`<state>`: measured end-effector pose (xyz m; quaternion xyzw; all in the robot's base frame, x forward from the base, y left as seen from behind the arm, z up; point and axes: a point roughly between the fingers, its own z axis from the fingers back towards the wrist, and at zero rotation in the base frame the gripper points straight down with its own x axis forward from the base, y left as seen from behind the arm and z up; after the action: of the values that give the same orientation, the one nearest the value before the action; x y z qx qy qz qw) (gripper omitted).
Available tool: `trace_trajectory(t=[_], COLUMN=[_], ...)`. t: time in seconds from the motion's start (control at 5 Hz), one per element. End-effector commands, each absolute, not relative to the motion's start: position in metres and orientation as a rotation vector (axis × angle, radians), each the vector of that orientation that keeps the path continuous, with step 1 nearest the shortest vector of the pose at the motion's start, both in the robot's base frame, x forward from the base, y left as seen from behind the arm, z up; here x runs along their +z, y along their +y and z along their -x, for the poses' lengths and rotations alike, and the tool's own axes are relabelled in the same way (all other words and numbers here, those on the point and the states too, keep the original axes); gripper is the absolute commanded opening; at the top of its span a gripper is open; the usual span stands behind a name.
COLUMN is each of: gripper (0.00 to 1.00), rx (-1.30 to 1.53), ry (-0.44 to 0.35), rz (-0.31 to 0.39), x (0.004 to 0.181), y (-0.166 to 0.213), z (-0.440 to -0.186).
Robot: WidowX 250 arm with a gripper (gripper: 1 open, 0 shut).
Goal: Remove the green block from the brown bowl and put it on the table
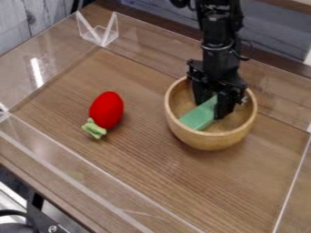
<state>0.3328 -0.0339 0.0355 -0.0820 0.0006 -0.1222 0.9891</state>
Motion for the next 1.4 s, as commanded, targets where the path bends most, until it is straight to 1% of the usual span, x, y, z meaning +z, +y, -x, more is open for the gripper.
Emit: trace_trajectory(t=[0.0, 0.2, 0.4, 0.6, 0.8, 1.0, 1.2], gripper=[0.0, 0.0, 0.0, 0.0, 0.0, 0.0, 0.0], rx=[-0.258, -0.214, -0.164, -0.103, -0.086, -0.066, -0.076], ry=[-0.097, -0.112, -0.139, -0.174, -0.192, -0.204, -0.201], rz=[0.164, 0.164, 0.164, 0.161, 0.16, 0.156, 0.146], x=[0.069, 0.08, 0.096, 0.117, 0.13, 0.138, 0.129], y=[-0.033, -0.03, -0.025, -0.014, 0.001, 0.022, 0.048], z=[-0.347, -0.343, -0.339, -0.336, -0.344, -0.353, -0.355])
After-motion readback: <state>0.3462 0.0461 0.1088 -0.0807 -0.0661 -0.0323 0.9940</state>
